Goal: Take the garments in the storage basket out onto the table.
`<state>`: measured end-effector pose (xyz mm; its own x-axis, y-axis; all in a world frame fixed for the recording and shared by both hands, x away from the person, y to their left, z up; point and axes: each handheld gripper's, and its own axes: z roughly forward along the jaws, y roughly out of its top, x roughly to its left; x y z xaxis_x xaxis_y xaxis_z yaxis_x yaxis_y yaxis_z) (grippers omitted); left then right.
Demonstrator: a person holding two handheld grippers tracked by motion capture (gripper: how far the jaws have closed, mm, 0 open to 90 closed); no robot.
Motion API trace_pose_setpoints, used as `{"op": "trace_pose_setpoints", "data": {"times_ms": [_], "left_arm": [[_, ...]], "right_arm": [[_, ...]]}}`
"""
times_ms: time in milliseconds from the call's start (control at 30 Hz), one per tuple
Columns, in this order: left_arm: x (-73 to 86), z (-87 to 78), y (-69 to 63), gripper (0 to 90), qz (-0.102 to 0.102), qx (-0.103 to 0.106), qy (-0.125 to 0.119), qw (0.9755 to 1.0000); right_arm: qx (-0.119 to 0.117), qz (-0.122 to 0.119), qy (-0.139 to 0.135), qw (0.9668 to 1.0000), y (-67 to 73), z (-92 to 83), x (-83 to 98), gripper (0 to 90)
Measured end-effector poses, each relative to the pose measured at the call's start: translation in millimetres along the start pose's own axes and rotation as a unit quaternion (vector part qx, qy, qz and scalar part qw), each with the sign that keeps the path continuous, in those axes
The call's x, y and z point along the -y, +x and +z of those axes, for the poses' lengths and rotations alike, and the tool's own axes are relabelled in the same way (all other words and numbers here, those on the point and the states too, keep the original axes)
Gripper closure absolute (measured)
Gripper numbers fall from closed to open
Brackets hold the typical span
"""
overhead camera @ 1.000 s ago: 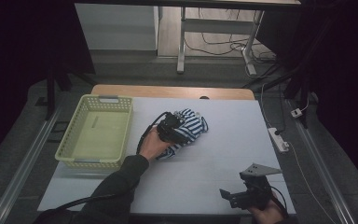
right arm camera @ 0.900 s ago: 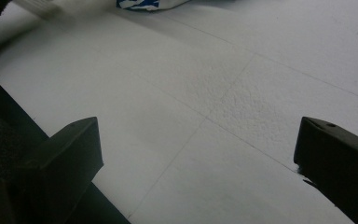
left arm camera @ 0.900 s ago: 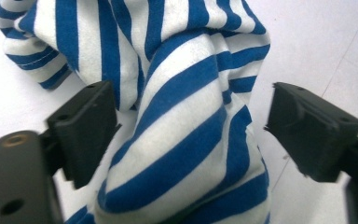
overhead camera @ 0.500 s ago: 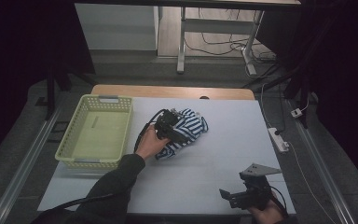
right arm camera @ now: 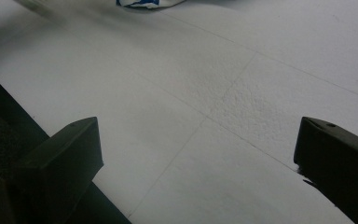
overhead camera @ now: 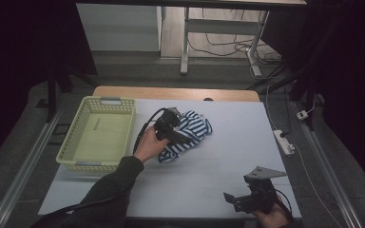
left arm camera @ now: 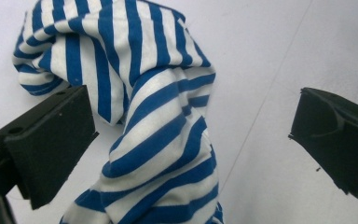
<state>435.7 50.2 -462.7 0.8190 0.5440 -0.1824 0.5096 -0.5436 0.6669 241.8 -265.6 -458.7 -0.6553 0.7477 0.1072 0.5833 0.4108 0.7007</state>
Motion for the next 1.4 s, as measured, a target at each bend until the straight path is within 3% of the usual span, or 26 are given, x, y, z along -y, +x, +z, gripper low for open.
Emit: {"op": "trace_pose_setpoints", "data": {"times_ms": [300, 667, 1400], "left_arm": [[3.4, -17.7, -8.8, 0.0, 0.013, 0.021, -0.014, 0.9996], [12.8, -31.1, -14.2, 0.0, 0.002, 0.04, -0.034, 0.9986], [39.7, -47.7, -12.7, 0.8, -0.023, 0.034, -0.042, 0.9983]], "right_arm": [[0.001, 0.001, 0.0, 1.0, 0.0, 0.0, 0.0, 0.7], [0.0, 0.002, 0.0, 1.0, -0.4, 0.0, -0.1, 0.7], [0.003, -0.01, -0.002, 0.9999, 1.7, -0.4, -0.3, 0.7]]}}
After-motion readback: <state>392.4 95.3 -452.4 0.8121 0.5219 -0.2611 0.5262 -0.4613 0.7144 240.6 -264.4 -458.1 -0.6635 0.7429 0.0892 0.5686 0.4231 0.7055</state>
